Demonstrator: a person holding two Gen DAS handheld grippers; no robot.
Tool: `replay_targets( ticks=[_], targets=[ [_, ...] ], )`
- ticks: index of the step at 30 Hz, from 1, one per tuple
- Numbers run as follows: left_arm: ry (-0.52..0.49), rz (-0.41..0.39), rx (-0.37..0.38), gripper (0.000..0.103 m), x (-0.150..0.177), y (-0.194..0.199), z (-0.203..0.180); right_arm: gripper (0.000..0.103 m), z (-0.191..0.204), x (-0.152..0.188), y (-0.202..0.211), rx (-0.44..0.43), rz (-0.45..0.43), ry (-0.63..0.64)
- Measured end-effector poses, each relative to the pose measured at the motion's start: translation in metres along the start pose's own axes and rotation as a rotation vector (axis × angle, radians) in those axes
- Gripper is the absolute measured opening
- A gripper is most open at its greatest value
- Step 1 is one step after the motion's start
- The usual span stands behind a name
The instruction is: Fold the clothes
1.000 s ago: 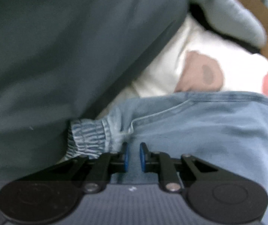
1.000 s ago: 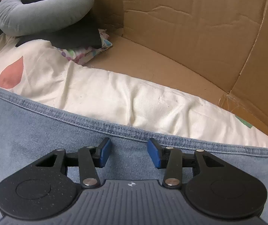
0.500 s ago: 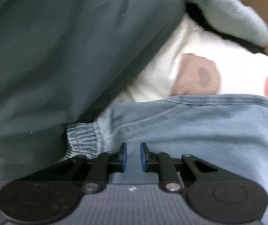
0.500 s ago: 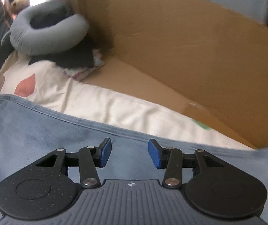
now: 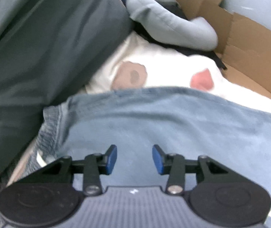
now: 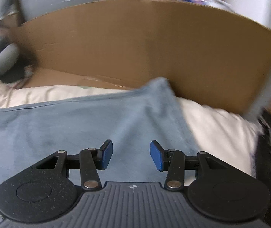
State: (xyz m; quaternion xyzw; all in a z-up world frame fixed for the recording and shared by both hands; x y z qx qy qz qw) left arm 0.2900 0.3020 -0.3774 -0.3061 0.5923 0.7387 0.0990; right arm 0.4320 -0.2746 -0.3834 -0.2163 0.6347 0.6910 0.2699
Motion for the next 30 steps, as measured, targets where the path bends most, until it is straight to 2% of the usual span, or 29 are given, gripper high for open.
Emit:
replay_targets(
  ticks=[4, 7, 10, 12, 15, 18, 21, 22, 25, 27, 30],
  targets=[
    [0.012, 0.049, 0.013, 0.044, 0.025, 0.004, -0.018, 0.05, -0.03, 0.015, 0.003, 0.028, 0.007, -0.093],
    [0.017, 0.101, 0.074, 0.044, 0.049, 0.008, -0.037, 0.05, -0.053, 0.026, 0.005, 0.05, 0.013, -0.162],
    [-0.065, 0.122, 0.121, 0.046, 0.065, 0.01, -0.061, 0.05, -0.076, 0.037, 0.007, 0.071, 0.018, -0.232],
    [-0.112, 0.131, 0.128, 0.055, 0.072, 0.007, -0.072, 0.05, -0.091, 0.044, 0.008, 0.085, 0.022, -0.278],
    [-0.156, 0.156, 0.132, 0.055, 0.081, -0.003, -0.082, 0.051, -0.104, 0.055, 0.006, 0.094, 0.039, -0.31],
    [-0.2, 0.178, 0.11, 0.05, 0.089, -0.012, -0.085, 0.051, -0.106, 0.06, 0.0, 0.069, 0.048, -0.346],
    [-0.234, 0.187, 0.102, 0.036, 0.096, -0.014, -0.083, 0.051, -0.106, 0.06, -0.008, 0.048, 0.046, -0.381],
    [-0.24, 0.188, 0.111, 0.026, 0.098, -0.013, -0.083, 0.051, -0.105, 0.06, -0.011, 0.041, 0.045, -0.392],
    [-0.231, 0.212, 0.146, 0.014, 0.101, -0.007, -0.082, 0.051, -0.107, 0.057, -0.018, 0.028, 0.033, -0.434],
    [-0.218, 0.223, 0.166, 0.013, 0.102, -0.002, -0.081, 0.05, -0.11, 0.054, -0.022, 0.033, 0.027, -0.451],
    [-0.259, 0.227, 0.175, 0.011, 0.106, 0.002, -0.079, 0.049, -0.115, 0.05, -0.028, 0.039, 0.019, -0.477]
  ],
)
Point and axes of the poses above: each gripper's, at about its wrist camera, not at the fingertips, and y roughly against the way its jaws point, z to its left, x to its underside, the point moved 10 cm from there along -y, roughly the way its jaws point, and after that the axes turned 2 degrees about -y, right-handed, at the moved point
